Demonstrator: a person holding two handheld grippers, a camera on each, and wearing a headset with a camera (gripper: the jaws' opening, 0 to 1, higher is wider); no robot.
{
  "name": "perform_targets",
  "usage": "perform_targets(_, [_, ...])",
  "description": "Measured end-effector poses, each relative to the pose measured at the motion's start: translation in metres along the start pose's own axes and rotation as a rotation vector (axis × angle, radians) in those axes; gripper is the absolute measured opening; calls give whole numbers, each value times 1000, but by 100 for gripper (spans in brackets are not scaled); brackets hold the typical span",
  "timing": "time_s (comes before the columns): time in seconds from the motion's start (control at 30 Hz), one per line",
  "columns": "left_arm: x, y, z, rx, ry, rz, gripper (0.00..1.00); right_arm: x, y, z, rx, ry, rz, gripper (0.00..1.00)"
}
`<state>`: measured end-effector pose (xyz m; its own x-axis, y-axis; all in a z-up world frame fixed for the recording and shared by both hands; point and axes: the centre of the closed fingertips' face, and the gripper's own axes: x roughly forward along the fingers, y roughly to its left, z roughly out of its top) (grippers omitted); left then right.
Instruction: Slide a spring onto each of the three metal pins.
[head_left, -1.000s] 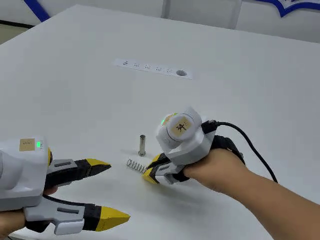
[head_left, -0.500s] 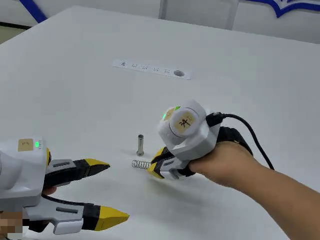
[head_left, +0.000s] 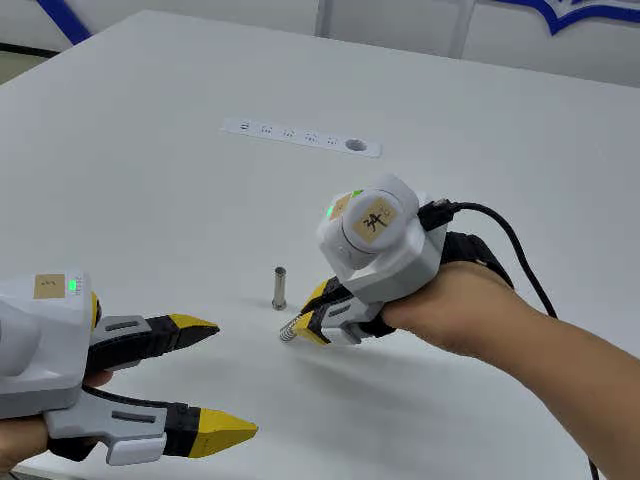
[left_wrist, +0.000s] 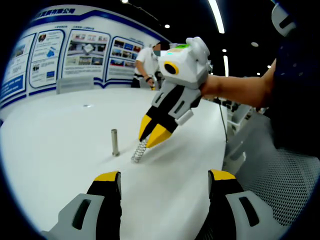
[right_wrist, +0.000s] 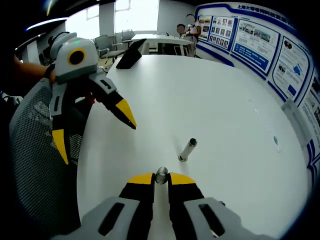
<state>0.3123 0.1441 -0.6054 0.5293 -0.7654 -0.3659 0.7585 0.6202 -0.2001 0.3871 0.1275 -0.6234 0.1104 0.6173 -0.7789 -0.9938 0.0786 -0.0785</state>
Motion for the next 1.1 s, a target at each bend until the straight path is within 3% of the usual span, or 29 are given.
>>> perform_targets(0.43, [0,-1,0,0,0,-4,72,-7,-1,4,7,-1,2,12])
perform_targets(0.83, [0,0,1,2,-5,-3,72,-28,-14,21,60,-29,7,12])
perform_targets(1.1, [0,0,2,3,-13,-1,72,-38,-26,38,47,-39,-3,12])
